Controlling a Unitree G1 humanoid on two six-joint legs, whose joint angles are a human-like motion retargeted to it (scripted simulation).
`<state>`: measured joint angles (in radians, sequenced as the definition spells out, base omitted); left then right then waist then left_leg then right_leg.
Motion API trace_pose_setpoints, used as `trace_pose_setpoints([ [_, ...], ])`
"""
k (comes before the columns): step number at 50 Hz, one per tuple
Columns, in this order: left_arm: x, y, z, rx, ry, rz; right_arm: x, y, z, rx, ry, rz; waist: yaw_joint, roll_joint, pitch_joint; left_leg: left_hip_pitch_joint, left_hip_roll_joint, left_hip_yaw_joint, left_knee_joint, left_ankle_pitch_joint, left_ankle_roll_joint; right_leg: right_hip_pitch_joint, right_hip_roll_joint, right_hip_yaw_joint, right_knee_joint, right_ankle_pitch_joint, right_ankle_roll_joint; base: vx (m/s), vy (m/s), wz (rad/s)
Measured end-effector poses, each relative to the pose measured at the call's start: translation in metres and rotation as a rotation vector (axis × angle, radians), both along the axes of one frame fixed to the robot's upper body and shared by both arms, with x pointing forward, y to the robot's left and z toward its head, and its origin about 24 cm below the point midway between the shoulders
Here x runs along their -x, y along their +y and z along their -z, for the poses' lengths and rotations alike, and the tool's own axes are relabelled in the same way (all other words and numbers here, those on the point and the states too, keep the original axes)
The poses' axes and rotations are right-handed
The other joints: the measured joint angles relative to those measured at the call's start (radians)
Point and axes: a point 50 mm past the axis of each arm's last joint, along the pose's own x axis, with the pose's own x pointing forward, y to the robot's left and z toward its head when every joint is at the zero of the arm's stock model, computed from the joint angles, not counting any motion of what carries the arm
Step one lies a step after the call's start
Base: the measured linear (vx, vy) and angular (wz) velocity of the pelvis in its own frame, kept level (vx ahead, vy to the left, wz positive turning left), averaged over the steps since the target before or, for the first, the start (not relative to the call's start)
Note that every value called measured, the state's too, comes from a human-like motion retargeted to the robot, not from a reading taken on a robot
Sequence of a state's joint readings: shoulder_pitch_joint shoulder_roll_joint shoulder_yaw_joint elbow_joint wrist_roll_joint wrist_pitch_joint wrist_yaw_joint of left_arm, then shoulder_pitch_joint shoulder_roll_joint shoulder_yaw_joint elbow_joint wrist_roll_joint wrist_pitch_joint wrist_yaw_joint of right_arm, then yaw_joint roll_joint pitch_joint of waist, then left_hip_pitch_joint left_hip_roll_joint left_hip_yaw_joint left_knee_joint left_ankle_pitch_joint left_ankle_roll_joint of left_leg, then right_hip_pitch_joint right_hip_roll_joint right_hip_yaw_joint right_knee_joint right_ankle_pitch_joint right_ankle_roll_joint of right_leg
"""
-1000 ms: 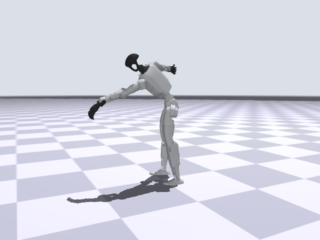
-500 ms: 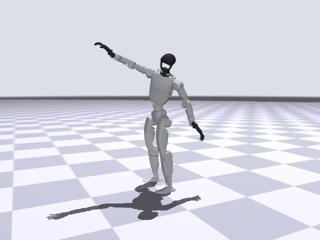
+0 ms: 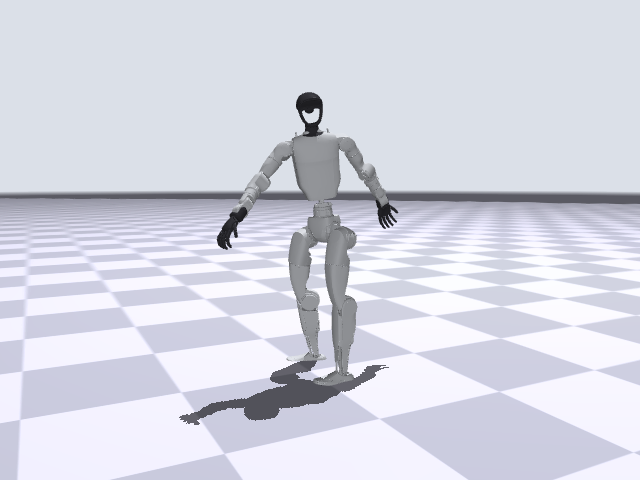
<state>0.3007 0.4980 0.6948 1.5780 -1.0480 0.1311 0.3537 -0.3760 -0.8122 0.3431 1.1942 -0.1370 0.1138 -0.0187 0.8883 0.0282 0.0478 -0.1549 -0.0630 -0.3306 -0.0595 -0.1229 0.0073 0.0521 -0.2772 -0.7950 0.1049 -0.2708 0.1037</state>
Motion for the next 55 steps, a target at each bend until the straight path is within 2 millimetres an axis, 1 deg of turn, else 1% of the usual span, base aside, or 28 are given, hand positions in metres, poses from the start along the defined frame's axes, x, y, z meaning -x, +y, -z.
trace_pose_setpoints([
  [5, -0.014, 0.056, -0.031, -0.183, -0.035, -0.011, 0.078, 0.028, 0.074, -0.191, 0.102, 0.25, -0.12, 0.134, -0.062, -0.01, 0.001, 0.046, 0.01, -0.004, -0.004, -0.03, -0.004, 0.051, -0.008, 0.002, -0.006, -0.05, -0.01, -0.47],
  [8, -0.028, 0.098, -0.063, -0.335, -0.066, 0.01, 0.136, 0.03, 0.095, -0.271, 0.092, 0.542, -0.227, 0.224, -0.081, -0.01, 0.004, 0.078, 0.014, -0.01, -0.016, -0.047, -0.007, 0.085, -0.007, 0.002, -0.003, -0.02, -0.01, -0.54],
  [10, -0.039, 0.128, -0.091, -0.446, -0.085, 0.032, 0.173, 0.025, 0.097, -0.295, 0.044, 0.765, -0.308, 0.284, -0.083, -0.006, 0.007, 0.102, 0.016, -0.015, -0.027, -0.057, -0.009, 0.11, -0.005, 0.001, 0.002, -0.01, -0.01, -0.61],
  [13, -0.058, 0.17, -0.146, -0.621, -0.119, 0.082, 0.221, 0.006, 0.084, -0.275, -0.077, 1.062, -0.437, 0.363, -0.07, 0.007, 0.012, 0.144, 0.019, -0.026, -0.048, -0.07, -0.013, 0.153, 0.004, -0.002, 0.015, 0.01, -0.01, -0.71],
  [15, -0.073, 0.194, -0.19, -0.743, -0.146, 0.125, 0.246, -0.009, 0.07, -0.234, -0.172, 1.205, -0.523, 0.404, -0.053, 0.019, 0.015, 0.177, 0.023, -0.036, -0.066, -0.078, -0.017, 0.186, 0.011, -0.008, 0.03, 0.03, -0.01, -0.84],
  [17, -0.093, 0.213, -0.24, -0.885, -0.196, 0.153, 0.262, -0.023, 0.054, -0.201, -0.261, 1.282, -0.605, 0.433, -0.032, 0.031, 0.018, 0.214, 0.032, -0.047, -0.076, -0.088, -0.02, 0.224, 0.017, -0.003, 0.036, 0.06, -0.03, -0.96],
  [18, -0.103, 0.22, -0.267, -0.969, -0.229, 0.156, 0.269, -0.031, 0.045, -0.173, -0.302, 1.3, -0.648, 0.443, -0.018, 0.041, 0.02, 0.236, 0.036, -0.056, -0.093, -0.086, -0.02, 0.244, 0.013, 0.004, 0.063, 0.07, -0.03, -1.06],
  [20, -0.124, 0.228, -0.322, -1.113, -0.288, 0.208, 0.272, -0.043, 0.031, -0.146, -0.399, 1.316, -0.724, 0.457, 0.004, 0.05, 0.028, 0.276, 0.052, -0.069, -0.086, -0.104, -0.019, 0.293, 0.028, -0.004, 0.017, 0.07, 0.0, -1.19],
  [22, -0.145, 0.228, -0.379, -1.276, -0.369, 0.262, 0.266, -0.054, 0.019, -0.131, -0.483, 1.288, -0.801, 0.457, 0.029, 0.058, 0.036, 0.324, 0.071, -0.087, -0.088, -0.12, -0.015, 0.346, 0.035, -0.003, 0.005, 0.08, -0.01, -1.31],
  [25, -0.171, 0.214, -0.454, -1.506, -0.462, 0.393, 0.239, -0.065, 0.006, -0.143, -0.594, 1.202, -0.922, 0.441, 0.077, 0.072, 0.048, 0.402, 0.104, -0.117, -0.086, -0.144, -0.005, 0.432, 0.038, 0.008, 0.0, 0.08, -0.03, -1.44],
  [28, -0.196, 0.191, -0.505, -1.661, -0.348, 0.639, 0.199, -0.069, 0.0, -0.183, -0.684, 1.108, -1.047, 0.413, 0.126, 0.086, 0.064, 0.485, 0.138, -0.148, -0.068, -0.168, 0.014, 0.521, 0.035, 0.015, -0.003, 0.07, -0.03, -1.54],
  [30, -0.214, 0.175, -0.527, -1.724, -0.148, 0.822, 0.169, -0.066, 0.0, -0.226, -0.724, 1.047, -1.127, 0.385, 0.154, 0.097, 0.072, 0.54, 0.158, -0.168, -0.051, -0.18, 0.025, 0.578, 0.024, 0.031, 0.021, 0.07, -0.03, -1.52],
  [32, -0.232, 0.161, -0.537, -1.732, 0.167, 1.013, 0.138, -0.058, 0.004, -0.284, -0.751, 0.996, -1.207, 0.351, 0.175, 0.108, 0.079, 0.592, 0.173, -0.186, -0.032, -0.19, 0.038, 0.631, 0.009, 0.047, 0.052, 0.07, -0.03, -1.46],
  [35, -0.261, 0.149, -0.533, -1.64, 0.662, 1.264, 0.093, -0.036, 0.015, -0.406, -0.768, 0.926, -1.332, 0.292, 0.198, 0.126, 0.089, 0.662, 0.188, -0.209, -0.002, -0.2, 0.059, 0.702, -0.017, 0.072, 0.094, 0.06, -0.02, -1.33],
  [37, -0.277, 0.151, -0.51, -1.517, 0.856, 1.41, 0.064, -0.017, 0.024, -0.512, -0.754, 0.883, -1.423, 0.247, 0.21, 0.138, 0.095, 0.703, 0.192, -0.22, 0.015, -0.204, 0.072, 0.742, -0.036, 0.091, 0.126, 0.05, -0.02, -1.17],
  [38, -0.284, 0.155, -0.492, -1.441, 0.902, 1.481, 0.05, -0.006, 0.028, -0.565, -0.74, 0.862, -1.472, 0.225, 0.215, 0.145, 0.097, 0.721, 0.192, -0.225, 0.023, -0.205, 0.078, 0.76, -0.045, 0.1, 0.142, 0.05, -0.04, -1.07],
  [39, -0.296, 0.168, -0.443, -1.313, 0.871, 1.555, 0.042, -0.007, 0.022, -0.575, -0.731, 0.842, -1.518, 0.236, 0.212, 0.155, 0.105, 0.738, 0.192, -0.228, 0.026, -0.2, 0.091, 0.774, -0.056, 0.109, 0.151, 0.05, -0.07, -1.0],
  [40, -0.333, 0.163, -0.384, -1.207, 0.798, 1.684, 0.036, -0.015, 0.012, -0.561, -0.728, 0.827, -1.564, 0.264, 0.206, 0.168, 0.116, 0.753, 0.191, -0.231, 0.027, -0.191, 0.107, 0.786, -0.067, 0.117, 0.158, 0.05, -0.13, -0.99],
  [41, -0.42, 0.115, -0.312, -1.093, 0.607, 1.882, 0.083, -0.036, 0.015, -0.53, -0.748, 0.984, -1.457, 0.281, 0.142, 0.172, 0.132, 0.771, 0.191, -0.233, 0.024, -0.192, 0.13, 0.8, -0.079, 0.128, 0.158, 0.05, -0.16, -1.01],
  [42, -0.493, 0.036, -0.306, -1.145, 0.564, 2.075, 0.118, -0.047, 0.018, -0.519, -0.768, 1.107, -1.379, 0.283, 0.095, 0.176, 0.147, 0.789, 0.19, -0.234, 0.02, -0.194, 0.15, 0.815, -0.089, 0.138, 0.158, 0.04, -0.18, -1.02],
  [43, -0.513, -0.003, -0.28, -1.088, 0.495, 2.19, 0.131, -0.042, 0.028, -0.555, -0.771, 1.176, -1.361, 0.251, 0.086, 0.179, 0.158, 0.807, 0.19, -0.235, 0.017, -0.198, 0.166, 0.83, -0.096, 0.147, 0.158, 0.03, -0.16, -0.93],
  [44, -0.523, -0.038, -0.249, -1.013, 0.434, 2.302, 0.138, -0.04, 0.032, -0.581, -0.777, 1.224, -1.363, 0.226, 0.083, 0.183, 0.166, 0.821, 0.19, -0.235, 0.014, -0.199, 0.18, 0.842, -0.103, 0.155, 0.158, 0.03, -0.13, -0.82],
  [46, -0.522, -0.107, -0.184, -0.829, 0.332, 2.542, 0.143, -0.042, 0.032, -0.613, -0.801, 1.292, -1.396, 0.184, 0.087, 0.191, 0.18, 0.844, 0.19, -0.237, 0.008, -0.198, 0.2, 0.86, -0.114, 0.166, 0.158, 0.03, -0.08, -0.63],
  [48, -0.504, -0.182, -0.132, -0.661, 0.268, 2.841, 0.147, -0.049, 0.023, -0.623, -0.847, 1.348, -1.44, 0.144, 0.09, 0.198, 0.188, 0.86, 0.192, -0.241, 0.003, -0.195, 0.212, 0.873, -0.122, 0.174, 0.158, 0.03, -0.01, -0.44],
  [49, -0.491, -0.22, -0.115, -0.608, 0.235, 3.006, 0.15, -0.055, 0.016, -0.618, -0.884, 1.375, -1.46, 0.122, 0.09, 0.2, 0.19, 0.867, 0.193, -0.244, 0.002, -0.194, 0.215, 0.879, -0.125, 0.176, 0.158, 0.03, 0.02, -0.34],
  [50, -0.476, -0.257, -0.102, 0.538, -0.185, -3.001, 0.152, -0.06, 0.008, -0.611, -0.926, 1.402, -1.48, 0.099, 0.089, 0.203, 0.191, 0.872, 0.194, -0.246, 0.0, -0.193, 0.217, 0.883, -0.127, 0.178, 0.158, 0.02, 0.05, -0.28],
  [52, -0.448, -0.326, -0.099, 0.48, -0.034, -2.742, 0.159, -0.076, -0.013, -0.571, -1.04, 1.462, -1.511, 0.052, 0.08, 0.207, 0.189, 0.88, 0.195, -0.25, 0.001, -0.191, 0.216, 0.891, -0.129, 0.18, 0.158, 0.01, 0.07, -0.21],
  [55, -0.41, -0.406, -0.128, 0.549, 0.241, -2.431, 0.169, -0.1, -0.057, -0.479, -1.254, 1.535, -1.537, -0.017, 0.052, 0.214, 0.183, 0.887, 0.193, -0.255, 0.007, -0.19, 0.209, 0.898, -0.127, 0.18, 0.158, -0.01, 0.09, -0.11],
])
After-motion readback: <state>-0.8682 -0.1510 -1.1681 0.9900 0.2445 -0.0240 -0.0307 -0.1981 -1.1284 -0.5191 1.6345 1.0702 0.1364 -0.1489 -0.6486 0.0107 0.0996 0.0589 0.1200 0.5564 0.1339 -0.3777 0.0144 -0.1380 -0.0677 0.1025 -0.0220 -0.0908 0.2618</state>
